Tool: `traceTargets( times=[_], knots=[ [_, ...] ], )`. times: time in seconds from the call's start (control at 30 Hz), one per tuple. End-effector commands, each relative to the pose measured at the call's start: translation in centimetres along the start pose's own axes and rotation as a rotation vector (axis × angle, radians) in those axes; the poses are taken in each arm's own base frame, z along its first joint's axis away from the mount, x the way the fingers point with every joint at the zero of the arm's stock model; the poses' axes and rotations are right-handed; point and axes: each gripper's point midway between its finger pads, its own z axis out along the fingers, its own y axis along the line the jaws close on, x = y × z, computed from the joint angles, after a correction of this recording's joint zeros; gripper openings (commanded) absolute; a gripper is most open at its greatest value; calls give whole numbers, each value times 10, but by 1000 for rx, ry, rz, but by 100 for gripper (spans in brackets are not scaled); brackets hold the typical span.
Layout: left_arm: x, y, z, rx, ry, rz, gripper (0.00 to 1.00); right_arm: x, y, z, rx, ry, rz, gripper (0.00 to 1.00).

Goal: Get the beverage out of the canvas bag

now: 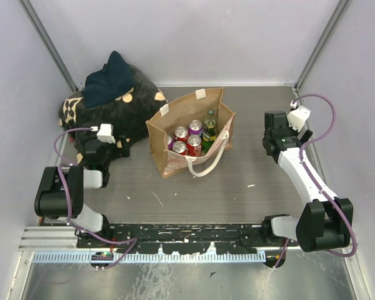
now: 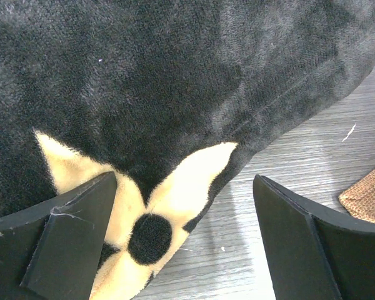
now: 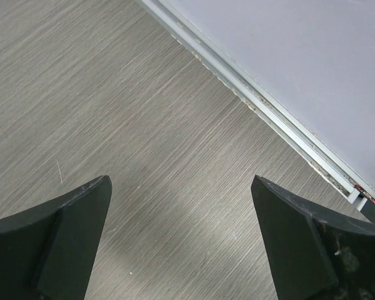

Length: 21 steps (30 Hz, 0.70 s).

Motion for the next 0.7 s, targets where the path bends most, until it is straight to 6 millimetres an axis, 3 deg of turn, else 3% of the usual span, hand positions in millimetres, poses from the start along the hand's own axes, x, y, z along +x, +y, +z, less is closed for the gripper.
traceTargets(
  times=[0.0, 0.3, 0.4, 0.6, 0.67],
  knots=[
    [-5, 3, 1, -11, -28, 0, 98, -28, -5, -8, 30, -64, 48, 100],
    [-6, 2, 1, -10, -30, 1, 98, -32, -8, -14, 14, -77, 60, 100],
    [-15, 8, 0, -47, -32, -14, 98, -34, -8, -16, 2, -80, 65, 100],
    [-51, 5, 2, -37, 66, -16, 98, -48, 3, -34, -129, -107, 45, 100],
    [-76, 2, 3, -30, 24, -35, 98, -59, 11, -50, -245, -150, 52, 100]
  ],
)
